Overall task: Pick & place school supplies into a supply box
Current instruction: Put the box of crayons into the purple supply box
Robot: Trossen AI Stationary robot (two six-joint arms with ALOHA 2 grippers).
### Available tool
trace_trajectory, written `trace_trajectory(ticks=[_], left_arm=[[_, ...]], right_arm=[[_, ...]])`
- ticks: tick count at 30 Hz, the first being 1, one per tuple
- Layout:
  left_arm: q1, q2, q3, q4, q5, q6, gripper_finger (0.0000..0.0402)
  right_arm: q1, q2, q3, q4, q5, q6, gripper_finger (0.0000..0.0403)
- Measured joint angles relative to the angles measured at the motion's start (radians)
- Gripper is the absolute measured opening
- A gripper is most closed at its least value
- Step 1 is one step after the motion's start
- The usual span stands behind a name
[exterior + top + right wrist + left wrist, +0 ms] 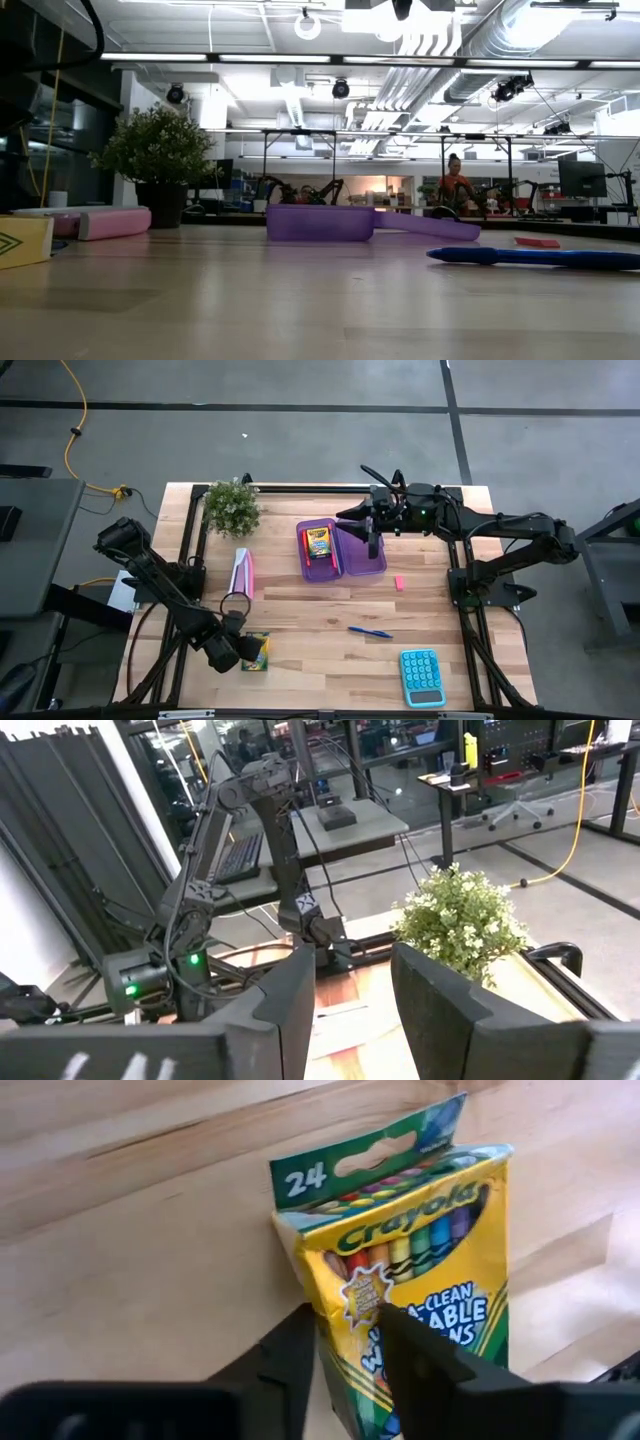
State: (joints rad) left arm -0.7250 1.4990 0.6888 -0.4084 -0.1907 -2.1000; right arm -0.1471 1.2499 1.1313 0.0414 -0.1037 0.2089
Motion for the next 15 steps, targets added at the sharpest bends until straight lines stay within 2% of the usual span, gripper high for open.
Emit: trace_trajectory(ticks=[7,11,15], left_arm=[[0.0,0.0,0.0,0.017,-0.008,0.097,0.0009],[0.002,-0.019,0.0,0.008,-0.029,0.164,0.0006],[0.013,-0.093,0.0,-0.028,-0.106,0.239,0.0002]], right_arm=[[0.0,0.0,0.0,0.0,0.026,0.0,0.0126],[0.0,0.0,0.0,0.0,0.028,0.0,0.0126],[0.0,0.0,0.0,0.0,0.02,0.0,0.0126]])
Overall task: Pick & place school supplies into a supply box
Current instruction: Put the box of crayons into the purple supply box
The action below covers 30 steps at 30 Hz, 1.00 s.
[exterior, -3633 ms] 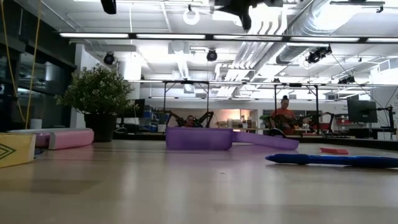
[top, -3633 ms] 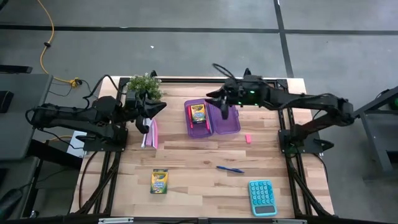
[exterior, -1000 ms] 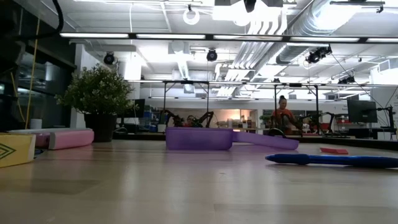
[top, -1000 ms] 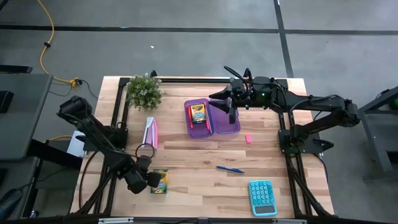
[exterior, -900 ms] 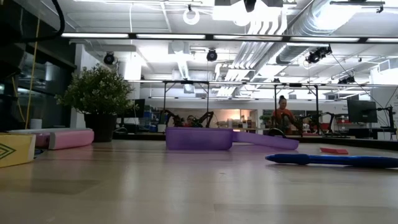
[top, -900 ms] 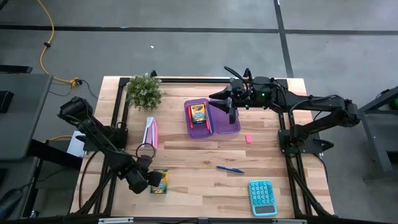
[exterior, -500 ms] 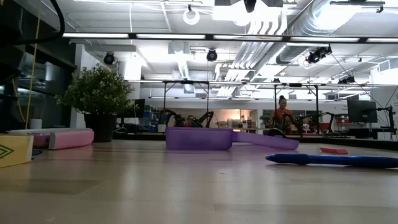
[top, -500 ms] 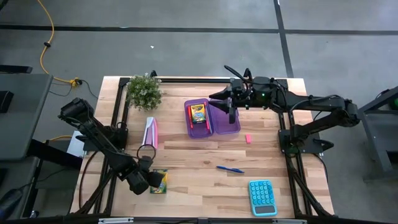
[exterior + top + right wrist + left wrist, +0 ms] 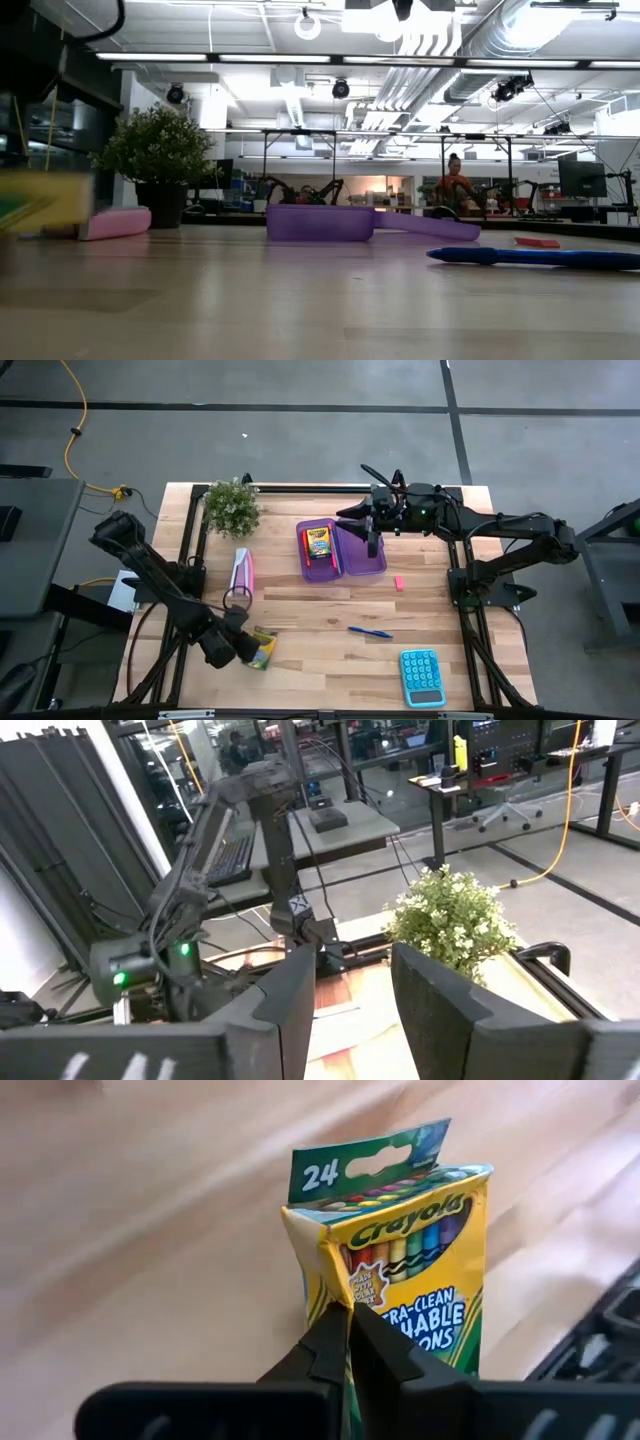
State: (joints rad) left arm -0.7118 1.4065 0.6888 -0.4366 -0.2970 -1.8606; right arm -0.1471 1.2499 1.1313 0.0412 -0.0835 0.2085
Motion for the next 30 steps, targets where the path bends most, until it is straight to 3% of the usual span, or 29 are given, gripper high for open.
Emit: trace_trajectory(ticks=[9,15,23,30], left_arm=[[0.107,-0.328,0.0,-0.114,-0.248,0.327,0.0],[0.278,-0.511,0.0,0.006,-0.379,0.698,0.0],[0.545,-0.56,-0.001,0.313,-0.3,1.163,0.0],[0.668,-0.533,0.0,0.406,-0.2,1.247,0.0]], right_arm=[[0.008,-0.001,0.0,-0.061,-0.042,0.001,0.0126],[0.042,-0.001,0.0,-0.192,-0.042,0.024,0.0126],[0.098,-0.001,0.0,-0.212,-0.017,0.03,0.0126],[0.113,-0.001,0.0,-0.192,0.05,0.027,0.0126]])
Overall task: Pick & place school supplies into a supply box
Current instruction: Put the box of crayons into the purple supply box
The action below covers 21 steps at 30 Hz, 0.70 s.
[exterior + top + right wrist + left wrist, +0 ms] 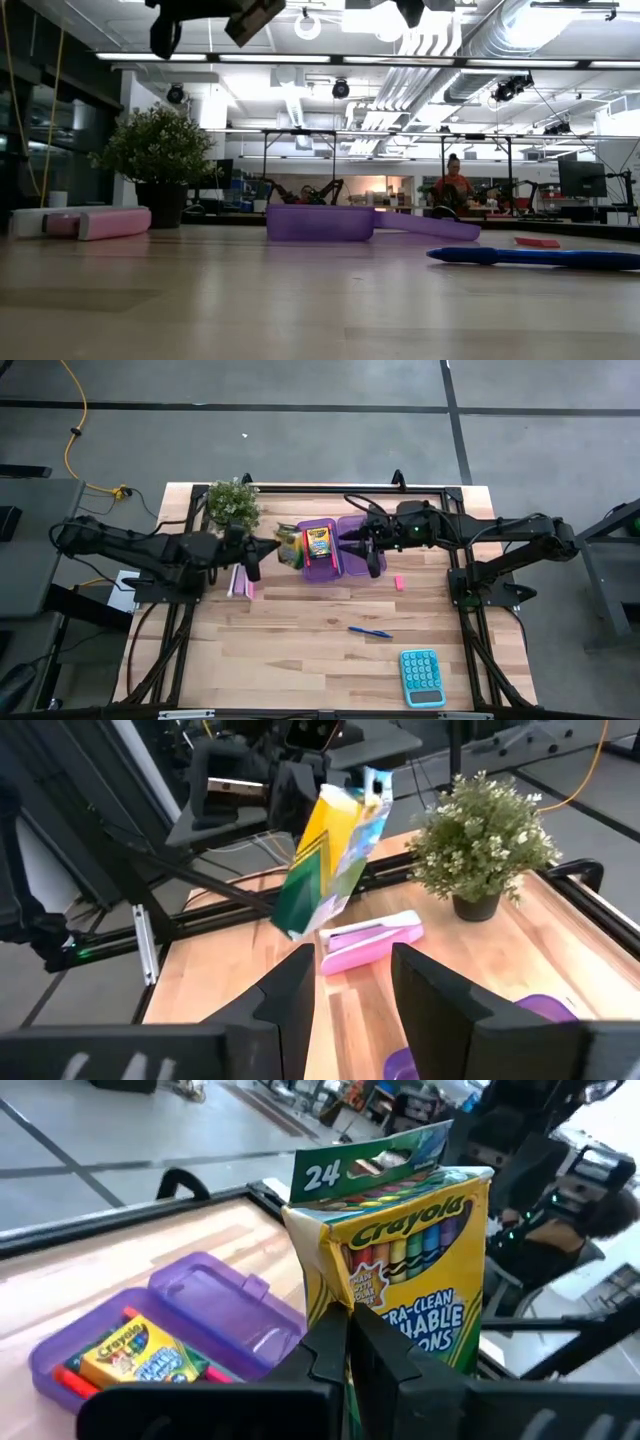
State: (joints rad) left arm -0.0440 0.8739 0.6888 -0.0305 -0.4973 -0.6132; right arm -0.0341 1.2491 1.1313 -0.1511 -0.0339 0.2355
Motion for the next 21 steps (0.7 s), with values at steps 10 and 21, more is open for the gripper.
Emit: trace_trajectory(ticks=[10,21], left_arm=[[0.127,0.136,0.077,-0.102,0.182,0.06,0.0],[0.36,0.519,0.375,-0.342,0.488,0.457,0.0]], right_arm=[[0.0,-0.02,0.0,0.141,0.0,-0.016,0.0126],[-0.001,-0.061,0.0,0.203,0.035,-0.034,0.0126]])
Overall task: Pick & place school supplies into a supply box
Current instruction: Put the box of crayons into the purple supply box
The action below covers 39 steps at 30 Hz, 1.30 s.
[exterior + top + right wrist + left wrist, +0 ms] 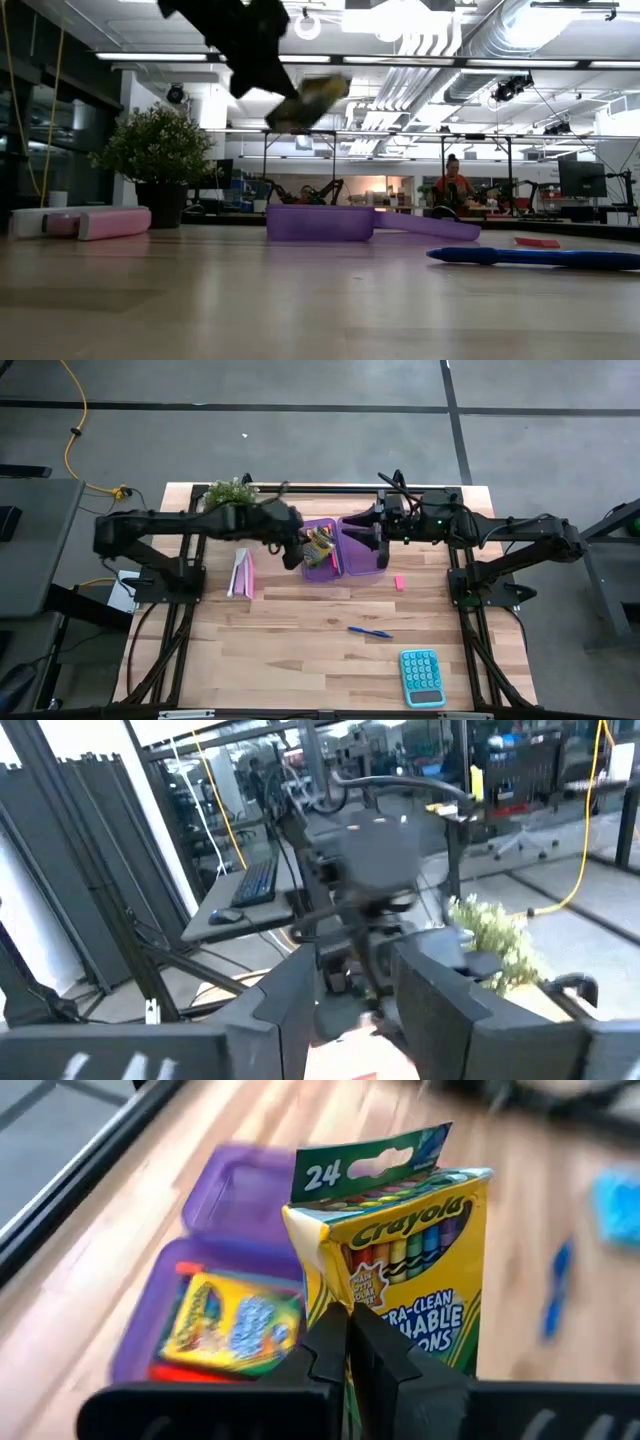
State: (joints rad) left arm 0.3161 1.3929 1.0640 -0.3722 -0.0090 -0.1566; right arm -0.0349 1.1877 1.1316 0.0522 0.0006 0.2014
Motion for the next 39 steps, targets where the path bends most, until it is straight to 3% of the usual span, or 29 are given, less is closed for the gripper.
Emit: trace_trajectory(ticks=[9,17,32,39], left_arm=[[0.046,0.241,0.146,-0.111,0.111,0.29,0.0],[0.046,0.392,0.194,-0.109,0.101,0.364,0.0],[0.046,0.447,0.197,-0.143,0.132,0.533,0.0],[0.045,0.447,0.197,-0.125,0.132,0.532,0.0]], right_arm=[[0.003,0.003,0.0,-0.013,0.039,0.008,0.0126],[0.003,0.003,0.0,-0.019,0.07,0.03,0.0126],[0.003,0.003,0.0,-0.019,0.074,0.045,0.0126],[0.003,0.003,0.0,-0.02,0.079,0.044,0.0126]])
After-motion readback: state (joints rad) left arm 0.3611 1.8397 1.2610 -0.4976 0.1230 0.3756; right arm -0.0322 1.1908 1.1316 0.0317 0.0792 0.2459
